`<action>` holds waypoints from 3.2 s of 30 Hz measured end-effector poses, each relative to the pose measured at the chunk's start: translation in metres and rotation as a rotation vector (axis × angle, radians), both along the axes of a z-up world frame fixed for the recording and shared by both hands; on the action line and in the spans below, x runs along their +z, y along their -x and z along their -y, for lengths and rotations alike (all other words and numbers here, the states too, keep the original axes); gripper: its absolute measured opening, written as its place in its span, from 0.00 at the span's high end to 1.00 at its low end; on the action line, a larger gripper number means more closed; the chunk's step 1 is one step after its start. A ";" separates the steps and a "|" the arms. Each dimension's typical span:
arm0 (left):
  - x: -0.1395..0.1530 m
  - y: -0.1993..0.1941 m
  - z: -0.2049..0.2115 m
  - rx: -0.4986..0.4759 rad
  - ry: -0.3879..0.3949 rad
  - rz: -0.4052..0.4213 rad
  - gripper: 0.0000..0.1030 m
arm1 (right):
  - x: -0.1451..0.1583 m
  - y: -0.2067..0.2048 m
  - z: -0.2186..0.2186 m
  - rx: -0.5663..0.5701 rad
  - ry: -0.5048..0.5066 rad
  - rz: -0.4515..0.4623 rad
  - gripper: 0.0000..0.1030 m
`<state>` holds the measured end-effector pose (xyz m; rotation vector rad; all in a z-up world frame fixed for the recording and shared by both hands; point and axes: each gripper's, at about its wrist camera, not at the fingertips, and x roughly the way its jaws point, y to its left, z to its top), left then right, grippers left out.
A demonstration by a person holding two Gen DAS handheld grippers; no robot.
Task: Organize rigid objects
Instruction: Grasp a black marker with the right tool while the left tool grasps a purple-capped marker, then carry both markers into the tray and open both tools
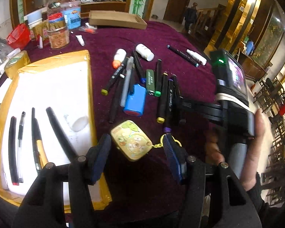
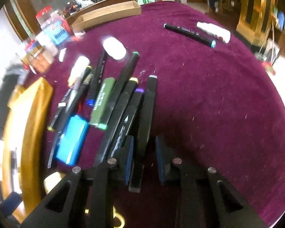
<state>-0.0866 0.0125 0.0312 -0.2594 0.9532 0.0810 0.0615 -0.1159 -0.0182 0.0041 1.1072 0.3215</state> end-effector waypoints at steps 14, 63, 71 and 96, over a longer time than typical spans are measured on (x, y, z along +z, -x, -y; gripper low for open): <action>-0.018 -0.078 0.047 -0.169 0.022 -0.058 0.48 | 0.001 0.002 0.114 -0.085 -0.220 -0.023 0.87; 0.031 0.073 -0.122 0.308 0.121 0.101 0.88 | 0.069 0.111 -0.059 0.458 -0.468 0.031 0.87; -0.022 0.095 -0.169 0.424 0.162 -0.029 0.88 | 0.036 0.138 -0.153 0.579 -0.294 -0.061 0.87; -0.038 0.078 -0.170 0.409 0.163 -0.052 0.78 | 0.034 0.143 -0.163 0.636 -0.277 -0.063 0.78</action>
